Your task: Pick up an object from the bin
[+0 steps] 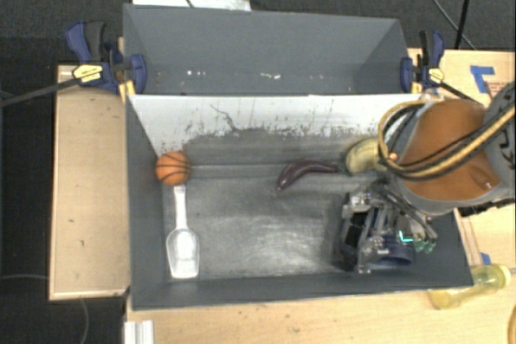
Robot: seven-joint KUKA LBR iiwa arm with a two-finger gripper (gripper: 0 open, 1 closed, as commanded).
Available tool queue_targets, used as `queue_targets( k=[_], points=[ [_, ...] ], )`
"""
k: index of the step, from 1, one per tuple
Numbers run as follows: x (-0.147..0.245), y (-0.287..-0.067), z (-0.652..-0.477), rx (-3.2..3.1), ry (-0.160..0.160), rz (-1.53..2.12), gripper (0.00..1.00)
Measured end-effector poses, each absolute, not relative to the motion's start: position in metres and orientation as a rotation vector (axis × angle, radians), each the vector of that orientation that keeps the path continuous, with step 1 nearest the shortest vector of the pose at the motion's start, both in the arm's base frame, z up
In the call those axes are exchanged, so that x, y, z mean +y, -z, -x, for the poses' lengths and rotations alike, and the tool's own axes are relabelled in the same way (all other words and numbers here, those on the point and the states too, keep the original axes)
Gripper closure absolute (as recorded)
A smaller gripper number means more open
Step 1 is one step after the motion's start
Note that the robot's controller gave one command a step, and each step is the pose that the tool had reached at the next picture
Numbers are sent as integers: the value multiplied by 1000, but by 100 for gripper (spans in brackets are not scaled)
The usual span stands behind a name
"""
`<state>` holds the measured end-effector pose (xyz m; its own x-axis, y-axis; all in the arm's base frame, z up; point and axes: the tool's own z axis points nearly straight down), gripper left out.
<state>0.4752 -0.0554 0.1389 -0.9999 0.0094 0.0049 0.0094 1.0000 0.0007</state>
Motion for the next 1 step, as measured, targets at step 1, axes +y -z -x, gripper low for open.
queue_targets(
  k=[1],
  points=[
    [-55,-142,-477,-3144,0,11,0]
  ],
)
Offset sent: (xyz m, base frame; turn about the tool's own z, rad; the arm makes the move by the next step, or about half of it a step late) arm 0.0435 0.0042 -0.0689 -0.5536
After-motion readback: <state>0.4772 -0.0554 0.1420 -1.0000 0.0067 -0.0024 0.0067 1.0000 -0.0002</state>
